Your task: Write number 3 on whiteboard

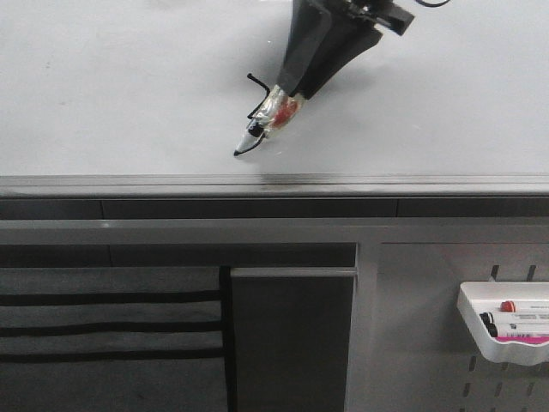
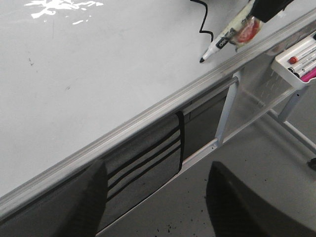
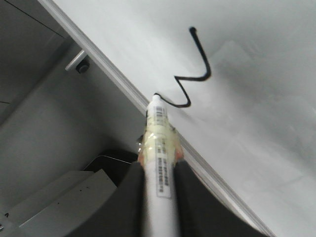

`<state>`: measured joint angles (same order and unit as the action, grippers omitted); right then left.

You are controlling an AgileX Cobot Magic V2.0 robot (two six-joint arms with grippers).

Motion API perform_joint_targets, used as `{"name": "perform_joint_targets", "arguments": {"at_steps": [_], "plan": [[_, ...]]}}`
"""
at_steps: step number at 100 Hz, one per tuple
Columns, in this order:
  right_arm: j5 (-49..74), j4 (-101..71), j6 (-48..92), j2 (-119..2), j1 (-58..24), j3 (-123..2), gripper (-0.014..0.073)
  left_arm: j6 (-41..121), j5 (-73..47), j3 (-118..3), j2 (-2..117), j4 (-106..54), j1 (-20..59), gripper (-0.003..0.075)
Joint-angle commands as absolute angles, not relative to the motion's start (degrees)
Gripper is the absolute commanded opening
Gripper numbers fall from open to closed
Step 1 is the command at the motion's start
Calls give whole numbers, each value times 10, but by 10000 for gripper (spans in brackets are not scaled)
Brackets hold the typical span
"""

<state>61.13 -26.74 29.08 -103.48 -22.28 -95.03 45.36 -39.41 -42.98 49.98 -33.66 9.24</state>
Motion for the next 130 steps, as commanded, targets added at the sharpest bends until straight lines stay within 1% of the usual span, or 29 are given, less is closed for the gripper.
{"name": "perform_joint_targets", "arguments": {"at_steps": [1, 11, 24, 40, 51, 64, 75, 92, 104, 117, 130], "plan": [[560, -275, 295, -1014, -225, -966, 8, 453, -369, -445, 498, -358, 90, 408], [570, -289, 300, -1000, -225, -966, 8, 453, -369, -445, 498, -358, 90, 408], [626, -375, 379, -968, -227, -966, 8, 453, -377, -445, 498, -358, 90, 408], [701, -415, 426, -918, -227, -951, 8, 502, -438, -452, 498, -375, 99, 408], [713, -443, 464, -870, -227, -904, 8, 539, -462, -465, 501, -377, 134, 408], [729, -445, 578, -811, -227, -833, 8, 558, -486, -488, 517, -377, 190, 408], [726, -448, 626, -782, -227, -799, 8, 558, -488, -508, 547, -377, 237, 408], [730, -448, 644, -776, -227, -793, 8, 584, -488, -544, 611, -377, 304, 408], [730, -449, 666, -776, -227, -793, 8, 587, -488, -580, 663, -377, 336, 408], [734, -449, 726, -776, -227, -793, 8, 593, -488, -620, 720, -378, 354, 408], [727, -449, 746, -776, -227, -793, 8, 603, -488, -653, 756, -389, 360, 408]]}}
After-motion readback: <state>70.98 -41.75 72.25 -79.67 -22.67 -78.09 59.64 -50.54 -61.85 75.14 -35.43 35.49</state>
